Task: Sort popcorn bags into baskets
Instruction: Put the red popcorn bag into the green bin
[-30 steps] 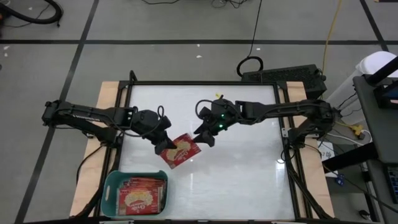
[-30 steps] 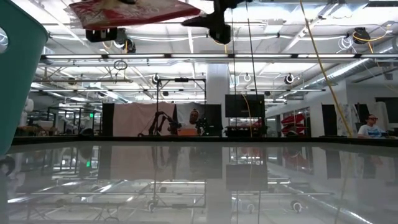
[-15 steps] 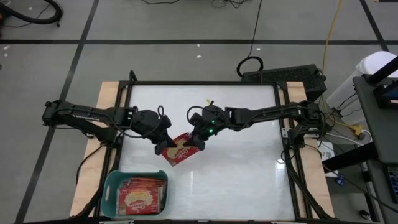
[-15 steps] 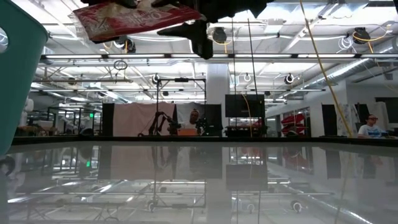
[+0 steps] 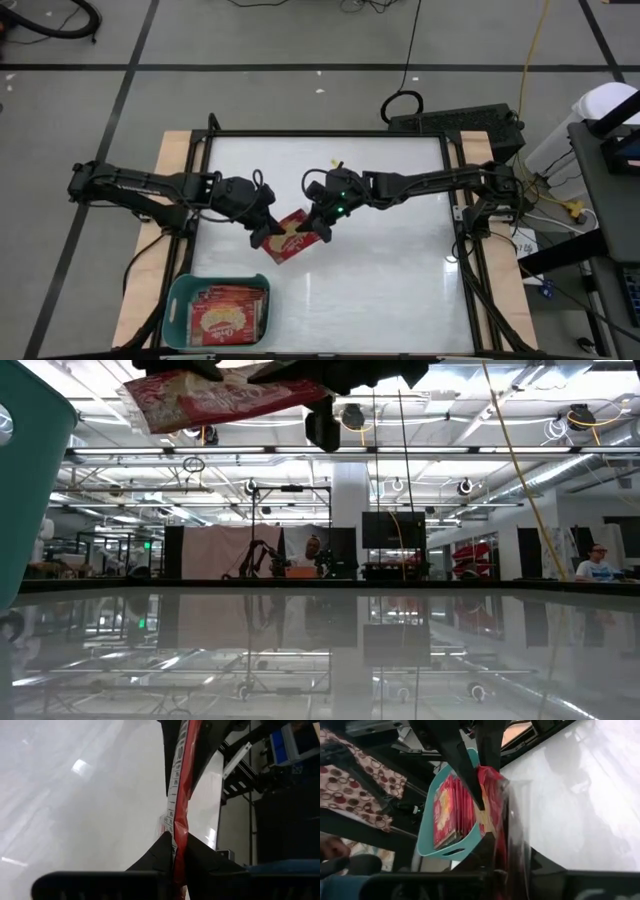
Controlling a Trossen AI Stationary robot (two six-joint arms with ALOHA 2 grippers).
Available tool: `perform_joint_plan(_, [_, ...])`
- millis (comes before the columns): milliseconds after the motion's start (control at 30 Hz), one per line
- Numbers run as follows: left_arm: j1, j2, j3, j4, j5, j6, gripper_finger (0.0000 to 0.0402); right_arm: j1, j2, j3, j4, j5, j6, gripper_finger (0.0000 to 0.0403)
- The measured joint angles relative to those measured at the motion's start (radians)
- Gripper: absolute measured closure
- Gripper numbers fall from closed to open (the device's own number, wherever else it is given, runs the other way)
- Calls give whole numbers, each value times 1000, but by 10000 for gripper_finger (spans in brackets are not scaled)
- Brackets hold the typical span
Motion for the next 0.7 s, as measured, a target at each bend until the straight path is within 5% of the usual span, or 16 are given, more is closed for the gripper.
perform_joint_plan(200, [14,-54,0,7,-81,-1,295,-30,-29,-1,-47,-130,17,388])
perform_joint_plan(433, [38,-177,1,17,-197,-53,188,-82,-132,-1,-145,-162,-25,390])
perform_joint_plan(700, [40,-289,2,37,-324,-138,175,-151,-285,-1,-178,-110,-18,390])
